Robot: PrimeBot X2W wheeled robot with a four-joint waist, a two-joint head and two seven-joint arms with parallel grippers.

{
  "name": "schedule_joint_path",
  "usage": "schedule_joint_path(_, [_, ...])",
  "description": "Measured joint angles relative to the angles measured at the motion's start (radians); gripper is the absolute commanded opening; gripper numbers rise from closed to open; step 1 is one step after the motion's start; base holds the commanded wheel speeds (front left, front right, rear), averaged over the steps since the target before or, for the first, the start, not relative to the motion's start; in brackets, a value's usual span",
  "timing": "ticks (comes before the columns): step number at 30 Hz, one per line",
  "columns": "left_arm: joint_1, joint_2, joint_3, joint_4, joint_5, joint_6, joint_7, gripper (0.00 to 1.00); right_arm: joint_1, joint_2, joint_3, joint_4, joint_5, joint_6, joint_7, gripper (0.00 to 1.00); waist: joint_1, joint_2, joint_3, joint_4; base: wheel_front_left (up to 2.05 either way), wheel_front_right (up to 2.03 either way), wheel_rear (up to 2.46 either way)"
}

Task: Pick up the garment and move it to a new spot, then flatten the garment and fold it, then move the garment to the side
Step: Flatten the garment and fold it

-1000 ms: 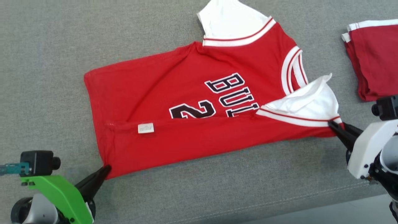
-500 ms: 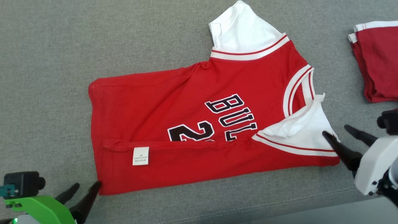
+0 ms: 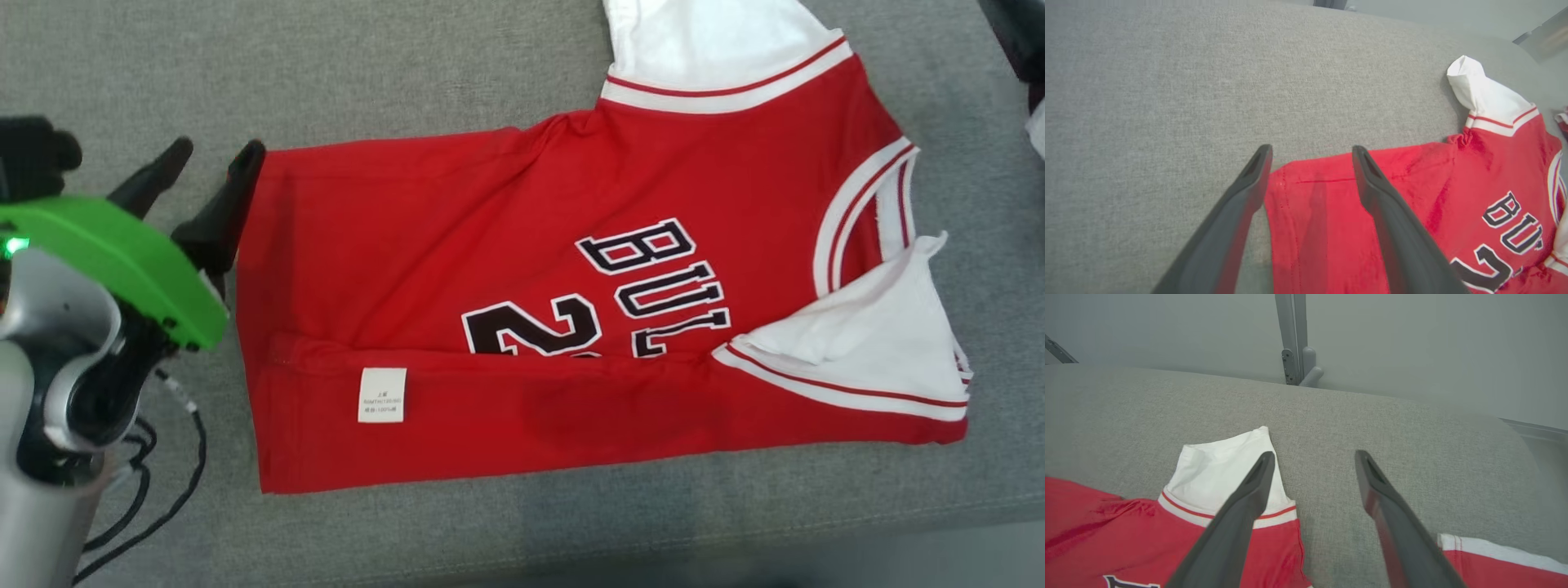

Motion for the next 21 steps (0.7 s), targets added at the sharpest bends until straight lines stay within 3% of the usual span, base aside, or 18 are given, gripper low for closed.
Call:
schedule_joint_path(3, [-0.119, -0.055, -0.061, 0.096, 0.019, -0.028, 0.020, 1.00, -0.124, 0.032, 0.057, 0.119, -0.045, 0.000, -0.019, 1.00, 0.0000, 0.0000, 0.044, 0.027, 0.00, 0.00, 0.00])
schedule_joint_path(10, [-0.212, -0.096, -0.145, 0.179, 0.039, -0.111, 0.037, 1.00, -0.238, 0.092, 0.151, 0.370, -0.099, 0.000, -0.088, 1.00, 0.0001, 0.0000, 0.112, 0.107, 0.00, 0.00, 0.00])
schedule_joint_path(21, [-0.217, -0.097, -0.167, 0.193, 0.021, -0.147, 0.053, 1.00, -0.298, 0.082, 0.211, 0.506, -0.090, 0.000, -0.166, 1.00, 0.0000, 0.0000, 0.161, 0.167, 0.00, 0.00, 0.00])
